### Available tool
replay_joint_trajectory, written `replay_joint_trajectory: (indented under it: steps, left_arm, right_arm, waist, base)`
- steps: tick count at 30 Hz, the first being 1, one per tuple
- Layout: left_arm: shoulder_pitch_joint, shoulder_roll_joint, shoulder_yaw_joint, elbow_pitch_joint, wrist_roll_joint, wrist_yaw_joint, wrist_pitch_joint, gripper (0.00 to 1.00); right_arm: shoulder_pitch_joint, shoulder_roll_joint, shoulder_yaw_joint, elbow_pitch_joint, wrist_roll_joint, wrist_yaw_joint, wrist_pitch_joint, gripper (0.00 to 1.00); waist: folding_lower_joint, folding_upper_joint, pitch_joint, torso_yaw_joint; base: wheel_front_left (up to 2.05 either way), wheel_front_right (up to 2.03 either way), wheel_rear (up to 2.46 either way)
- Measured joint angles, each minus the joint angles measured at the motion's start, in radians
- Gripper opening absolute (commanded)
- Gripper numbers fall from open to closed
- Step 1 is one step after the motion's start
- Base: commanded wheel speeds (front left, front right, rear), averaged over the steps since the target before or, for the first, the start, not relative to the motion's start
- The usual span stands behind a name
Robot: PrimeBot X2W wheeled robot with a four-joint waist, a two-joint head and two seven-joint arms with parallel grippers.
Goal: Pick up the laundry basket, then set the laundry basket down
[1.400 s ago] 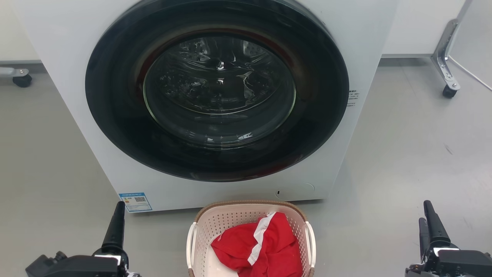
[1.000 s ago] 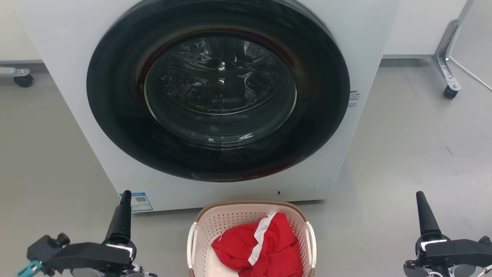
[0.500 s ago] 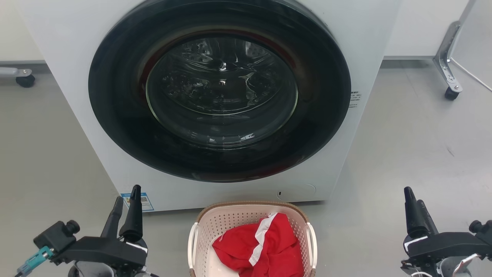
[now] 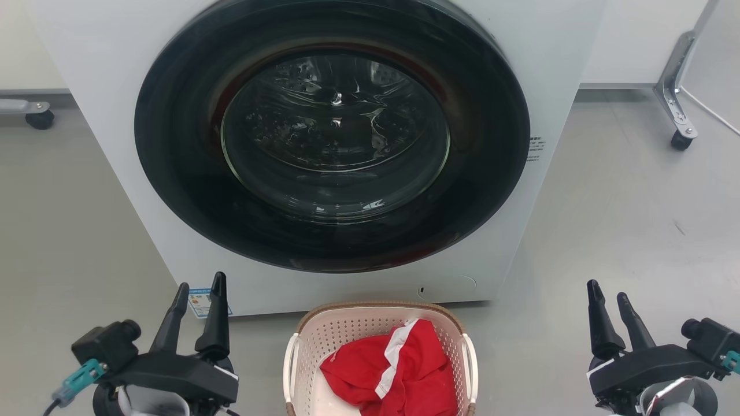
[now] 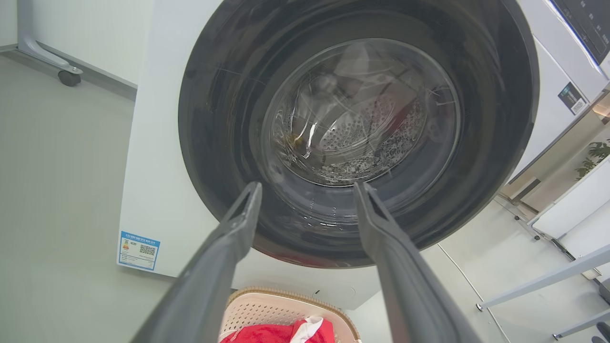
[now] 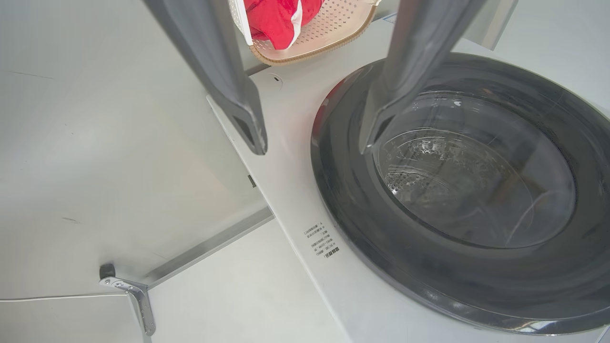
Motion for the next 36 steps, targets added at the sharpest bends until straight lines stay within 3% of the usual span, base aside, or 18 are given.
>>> replay_joint_trajectory:
  steps: [36]
  left_arm:
    - [-0.005,0.017,-0.113,0.079,0.384,0.075,-0.126,1.00]
  right_arm:
    - [-0.043,-0.048,0.140,0.108,-0.434,-0.065,-0.123,1.00]
  waist:
    - [0.0001,0.0000,-0.002,0.000]
  base:
    - [0.00,0.00,0.00]
